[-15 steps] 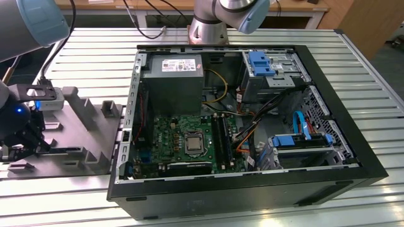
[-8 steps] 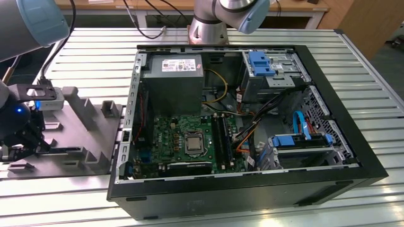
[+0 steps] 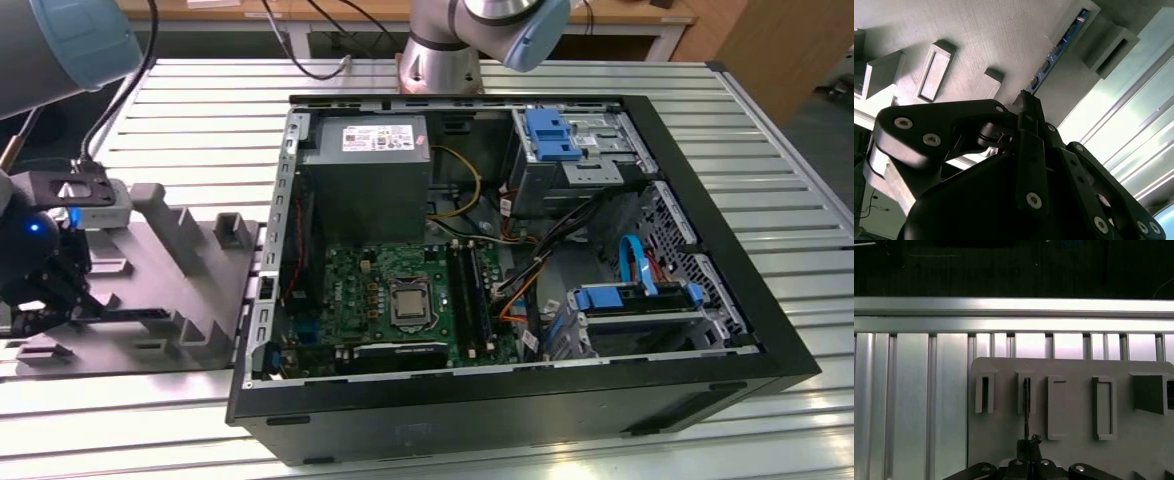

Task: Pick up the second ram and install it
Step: 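Pick up the second ram and move it above second insertion slot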

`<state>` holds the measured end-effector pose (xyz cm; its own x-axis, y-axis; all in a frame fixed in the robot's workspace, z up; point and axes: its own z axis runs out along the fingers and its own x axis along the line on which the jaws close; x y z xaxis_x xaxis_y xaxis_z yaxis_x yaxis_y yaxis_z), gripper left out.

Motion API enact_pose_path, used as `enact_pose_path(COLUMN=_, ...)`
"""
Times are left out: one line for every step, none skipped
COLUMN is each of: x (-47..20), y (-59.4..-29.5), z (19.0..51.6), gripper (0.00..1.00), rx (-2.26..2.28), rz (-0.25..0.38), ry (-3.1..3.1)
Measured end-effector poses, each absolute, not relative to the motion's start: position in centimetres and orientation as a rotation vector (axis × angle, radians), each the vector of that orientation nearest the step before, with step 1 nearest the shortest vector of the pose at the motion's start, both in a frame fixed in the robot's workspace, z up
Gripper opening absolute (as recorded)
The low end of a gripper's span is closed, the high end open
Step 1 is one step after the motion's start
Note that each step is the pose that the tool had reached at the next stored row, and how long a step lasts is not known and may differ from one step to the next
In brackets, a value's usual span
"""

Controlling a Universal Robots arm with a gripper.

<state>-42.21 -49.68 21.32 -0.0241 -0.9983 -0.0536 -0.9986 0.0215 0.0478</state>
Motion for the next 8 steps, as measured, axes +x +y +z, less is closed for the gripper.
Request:
enact_pose_path(x=-42.2, y=-49.7, z=21.5, gripper=0.11, rx=-2.191, rz=0.112, ry=2.242)
enact_pose_path(x=-42.2, y=-49.7, z=21.8, gripper=0.11, rx=-2.191, rz=0.112, ry=2.242)
enact_pose_path(x=-42.2, y=-49.7, z=22.0, gripper=0.11, rx=-2.191, rz=0.112, ry=2.242)
enact_pose_path(x=-42.2, y=-49.7, z=22.2, gripper=0.11, rx=-2.191, rz=0.112, ry=2.242)
enact_pose_path(x=-42.2, y=-49.7, z=22.4, gripper=0.11, rx=-2.191, rz=0.112, ry=2.242)
enact_pose_path(x=-42.2, y=-49.7, z=22.7, gripper=0.11, rx=-2.191, rz=0.112, ry=2.242)
enact_pose_path(x=-42.2, y=-49.7, z=23.0, gripper=0.11, rx=-2.191, rz=0.112, ry=2.242)
enact_pose_path(x=-42.2, y=-49.7, z=23.2, gripper=0.11, rx=-2.191, rz=0.112, ry=2.242)
